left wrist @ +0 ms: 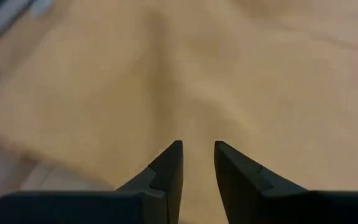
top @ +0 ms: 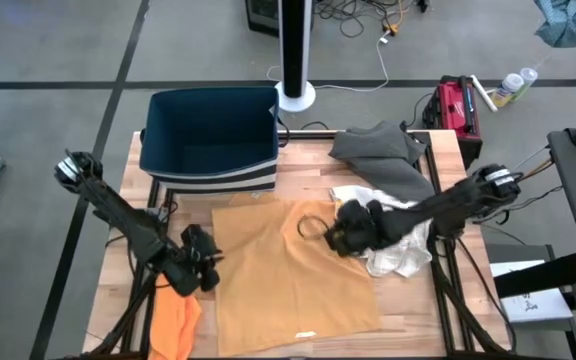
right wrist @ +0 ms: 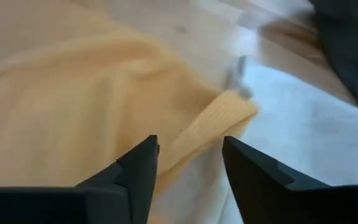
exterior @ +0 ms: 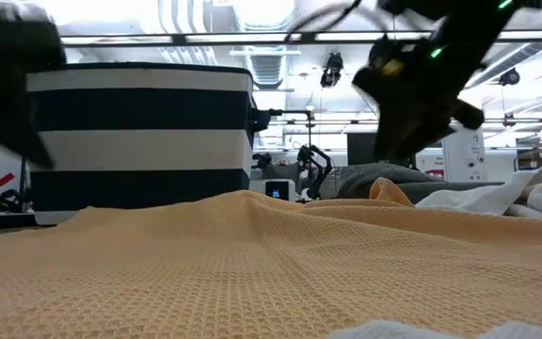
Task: Fold towel
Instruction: Fold the yellow kitchen towel
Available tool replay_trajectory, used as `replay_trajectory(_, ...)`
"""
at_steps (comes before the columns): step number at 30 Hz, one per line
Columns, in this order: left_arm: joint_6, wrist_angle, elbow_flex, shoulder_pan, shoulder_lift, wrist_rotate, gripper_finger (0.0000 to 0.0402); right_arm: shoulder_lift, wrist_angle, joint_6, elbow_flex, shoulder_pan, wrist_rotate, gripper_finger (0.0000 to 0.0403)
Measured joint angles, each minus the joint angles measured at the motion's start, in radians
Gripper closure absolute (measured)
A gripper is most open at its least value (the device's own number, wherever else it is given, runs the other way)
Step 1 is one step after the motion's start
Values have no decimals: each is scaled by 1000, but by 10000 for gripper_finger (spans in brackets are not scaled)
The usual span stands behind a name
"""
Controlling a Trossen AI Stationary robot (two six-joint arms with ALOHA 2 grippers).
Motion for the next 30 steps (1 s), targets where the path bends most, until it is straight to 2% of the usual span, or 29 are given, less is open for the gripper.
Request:
replay_trajectory(4,-177,-6,-128,79,-59,74,298,2,18,-10,-1,-72,-26,195)
replay_trajectory(9,-275,1,-217,138,-140,103,253,2,84,-29,-1,-108,-34,174)
replay_trajectory(18,-415,-54,-263,219,-270,20,156,44,110,-43,-1,-138,-61,156)
replay_trajectory(22,-416,-36,-303,295,-279,6,142,47,131,-70,0,-148,-51,156)
replay_trajectory(30,-233,268,-375,419,-264,-18,146,47,126,-109,1,-157,-51,164)
